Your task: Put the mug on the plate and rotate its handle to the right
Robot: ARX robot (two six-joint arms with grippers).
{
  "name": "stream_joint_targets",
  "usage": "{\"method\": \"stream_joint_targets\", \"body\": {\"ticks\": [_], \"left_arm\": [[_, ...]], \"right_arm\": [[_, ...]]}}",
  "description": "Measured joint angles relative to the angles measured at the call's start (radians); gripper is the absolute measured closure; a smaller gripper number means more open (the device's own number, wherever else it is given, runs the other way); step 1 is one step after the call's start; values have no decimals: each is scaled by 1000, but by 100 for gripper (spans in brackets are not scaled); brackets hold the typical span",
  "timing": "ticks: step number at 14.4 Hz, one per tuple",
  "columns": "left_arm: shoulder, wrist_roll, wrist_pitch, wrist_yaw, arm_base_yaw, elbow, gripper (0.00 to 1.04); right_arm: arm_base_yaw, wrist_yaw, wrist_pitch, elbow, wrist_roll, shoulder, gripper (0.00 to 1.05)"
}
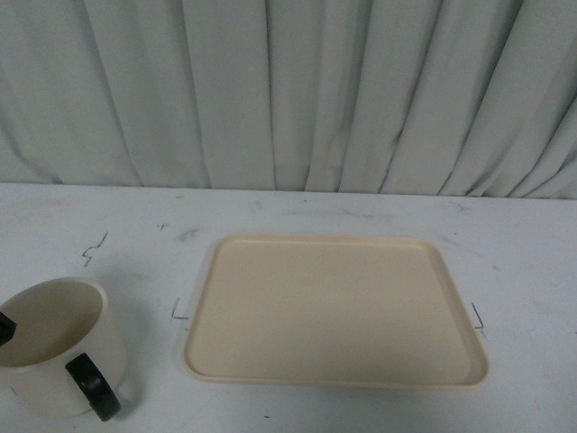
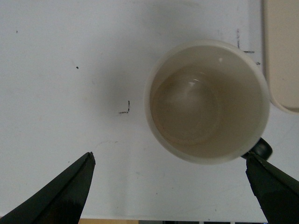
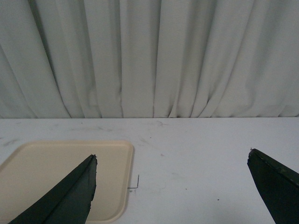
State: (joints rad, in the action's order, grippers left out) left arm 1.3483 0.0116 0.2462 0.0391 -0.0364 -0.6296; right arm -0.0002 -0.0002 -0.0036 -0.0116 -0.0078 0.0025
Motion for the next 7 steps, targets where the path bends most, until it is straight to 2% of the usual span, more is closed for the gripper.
{"method": "stream_joint_targets", "body": {"ticks": [7], "left_arm": [[214, 39, -47, -49, 21, -92, 7]], "right_arm": [[0, 0, 0, 0, 0, 0, 6]]}}
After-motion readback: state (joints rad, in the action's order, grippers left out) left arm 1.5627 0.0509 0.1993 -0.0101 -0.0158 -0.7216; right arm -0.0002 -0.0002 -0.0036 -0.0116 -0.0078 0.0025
